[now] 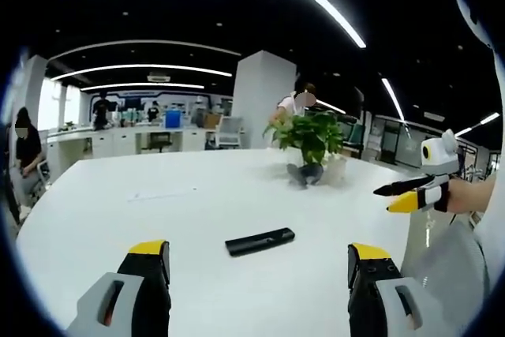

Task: Press the specified remote control buttons in sequence, fully releasing each button before pressing the next.

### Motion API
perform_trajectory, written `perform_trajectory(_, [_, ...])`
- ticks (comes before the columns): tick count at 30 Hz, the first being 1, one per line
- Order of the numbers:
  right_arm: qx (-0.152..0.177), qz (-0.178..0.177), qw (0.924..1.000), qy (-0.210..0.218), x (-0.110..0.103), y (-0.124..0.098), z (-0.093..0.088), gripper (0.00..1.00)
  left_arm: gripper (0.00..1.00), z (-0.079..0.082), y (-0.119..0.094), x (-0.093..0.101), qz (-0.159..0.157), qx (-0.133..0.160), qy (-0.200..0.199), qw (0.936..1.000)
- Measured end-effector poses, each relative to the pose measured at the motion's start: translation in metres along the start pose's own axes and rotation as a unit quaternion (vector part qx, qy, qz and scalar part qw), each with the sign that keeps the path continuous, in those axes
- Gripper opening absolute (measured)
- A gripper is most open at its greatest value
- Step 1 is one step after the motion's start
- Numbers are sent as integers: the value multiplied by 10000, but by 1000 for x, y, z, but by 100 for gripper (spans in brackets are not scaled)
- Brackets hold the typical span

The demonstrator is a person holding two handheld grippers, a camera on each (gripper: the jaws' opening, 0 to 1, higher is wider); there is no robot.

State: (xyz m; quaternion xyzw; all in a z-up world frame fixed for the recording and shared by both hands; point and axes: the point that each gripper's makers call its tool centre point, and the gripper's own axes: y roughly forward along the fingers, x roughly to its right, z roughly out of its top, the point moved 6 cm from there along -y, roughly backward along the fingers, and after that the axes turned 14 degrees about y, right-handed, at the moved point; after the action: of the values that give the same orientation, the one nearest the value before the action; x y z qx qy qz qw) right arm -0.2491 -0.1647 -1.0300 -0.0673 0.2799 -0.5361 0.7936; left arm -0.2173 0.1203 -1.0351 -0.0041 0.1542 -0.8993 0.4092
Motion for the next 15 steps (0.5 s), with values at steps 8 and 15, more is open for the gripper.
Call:
perform_trajectory(8, [-1,-28,9999,-112,3,-6,1,87,96,-8,7,1,-281,-343,64,9990])
perform_trajectory(15, [-78,29,9997,-223,4,-13,-1,82,96,-18,28,0,-941,-896,438,9906])
